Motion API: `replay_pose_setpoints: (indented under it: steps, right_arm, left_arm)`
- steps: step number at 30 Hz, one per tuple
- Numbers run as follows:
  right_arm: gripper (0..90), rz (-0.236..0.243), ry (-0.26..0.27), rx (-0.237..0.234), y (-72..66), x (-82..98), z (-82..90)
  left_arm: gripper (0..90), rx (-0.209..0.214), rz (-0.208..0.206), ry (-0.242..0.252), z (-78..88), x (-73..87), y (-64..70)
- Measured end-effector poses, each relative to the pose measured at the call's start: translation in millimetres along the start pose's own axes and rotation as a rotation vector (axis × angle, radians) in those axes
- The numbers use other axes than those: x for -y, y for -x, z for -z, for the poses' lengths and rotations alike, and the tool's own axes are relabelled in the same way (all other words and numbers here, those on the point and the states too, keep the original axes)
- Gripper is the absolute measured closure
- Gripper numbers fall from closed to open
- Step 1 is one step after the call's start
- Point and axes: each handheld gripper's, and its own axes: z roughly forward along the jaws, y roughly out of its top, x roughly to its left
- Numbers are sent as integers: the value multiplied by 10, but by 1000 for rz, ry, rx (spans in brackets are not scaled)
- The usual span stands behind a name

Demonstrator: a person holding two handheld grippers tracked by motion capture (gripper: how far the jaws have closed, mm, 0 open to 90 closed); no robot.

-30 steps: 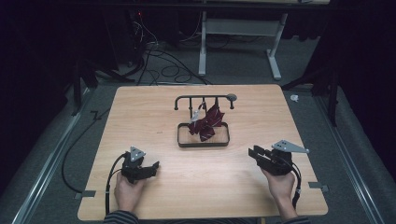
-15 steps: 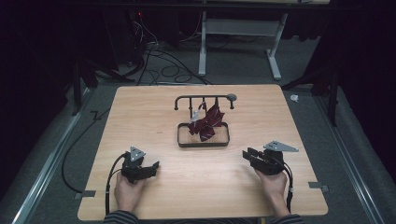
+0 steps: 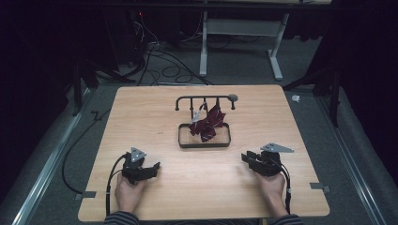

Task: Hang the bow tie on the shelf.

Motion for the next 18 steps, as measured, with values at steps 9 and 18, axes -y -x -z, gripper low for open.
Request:
replay_pose_setpoints:
  steps: [9, 18]
  right_arm:
    - [681, -9, -31, 13, 25, 37, -112]
    - [674, -1, -62, 35, 41, 62, -210]
  left_arm:
    - [231, 0, 0, 0, 0, 0, 0]
    - [231, 0, 0, 0, 1, 0, 0]
